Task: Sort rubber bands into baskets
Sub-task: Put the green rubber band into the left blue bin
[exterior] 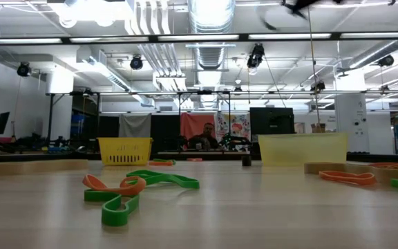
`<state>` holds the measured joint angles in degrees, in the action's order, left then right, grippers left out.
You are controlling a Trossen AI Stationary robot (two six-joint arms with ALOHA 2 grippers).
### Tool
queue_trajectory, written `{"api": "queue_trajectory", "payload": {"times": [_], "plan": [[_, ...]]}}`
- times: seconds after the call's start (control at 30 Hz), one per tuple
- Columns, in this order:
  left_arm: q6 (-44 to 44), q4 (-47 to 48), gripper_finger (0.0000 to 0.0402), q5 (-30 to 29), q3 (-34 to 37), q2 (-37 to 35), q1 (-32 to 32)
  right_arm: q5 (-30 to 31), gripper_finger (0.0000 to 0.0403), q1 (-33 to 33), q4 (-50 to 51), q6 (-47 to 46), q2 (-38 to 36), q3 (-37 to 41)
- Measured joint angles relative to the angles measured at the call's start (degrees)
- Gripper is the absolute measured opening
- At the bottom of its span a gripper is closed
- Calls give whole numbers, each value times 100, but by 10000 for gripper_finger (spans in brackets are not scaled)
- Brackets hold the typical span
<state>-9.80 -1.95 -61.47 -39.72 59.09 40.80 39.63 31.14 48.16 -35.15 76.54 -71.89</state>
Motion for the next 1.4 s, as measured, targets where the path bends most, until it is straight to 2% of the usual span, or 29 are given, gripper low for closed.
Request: {"api": "queue_trajectory", "payload": {"times": [0.1, 0.13, 0.17, 0.23, 0.3, 0.43, 0.6, 0.8, 0.97, 1.17, 1.4], "plan": [[880, 447, 79, 1986, -1, 83, -46, -409, 9, -352, -1815, 2028, 169, 157], [1059, 476, 79, 2461, 0, 152, -48, -730, 9, -478, -2324, 2558, 242, 202], [1207, 469, 79, 2662, 0, 220, -44, -1075, 9, -595, -2779, 2997, 331, 254], [1410, 360, 79, 2627, 2, 365, -45, -1615, 9, -800, -3539, 3668, 537, 378], [1458, 183, 80, 2508, 2, 558, -52, -1873, 9, -941, -4252, 4143, 781, 544], [1509, 31, 97, 2540, 2, 794, -55, -1903, 9, -1080, -5262, 4700, 1215, 797], [1647, 4, 144, 2451, 2, 785, -76, -1929, 9, -1123, -6202, 4878, 1521, 853], [1304, 0, 209, 1139, 2, 1045, -113, -2170, 9, -1206, -6203, 4878, 1926, 405], [891, -4, 235, 1386, 6, 1457, -105, -2196, 9, -1308, -6169, 4933, 2194, 29], [959, -210, 235, 1247, 7, 1453, -118, -2210, 9, -1450, -5685, 4974, 2293, -198], [989, -282, 233, 1188, 7, 1414, -127, -2233, 9, -1497, -5700, 4974, 2301, -200]]}}
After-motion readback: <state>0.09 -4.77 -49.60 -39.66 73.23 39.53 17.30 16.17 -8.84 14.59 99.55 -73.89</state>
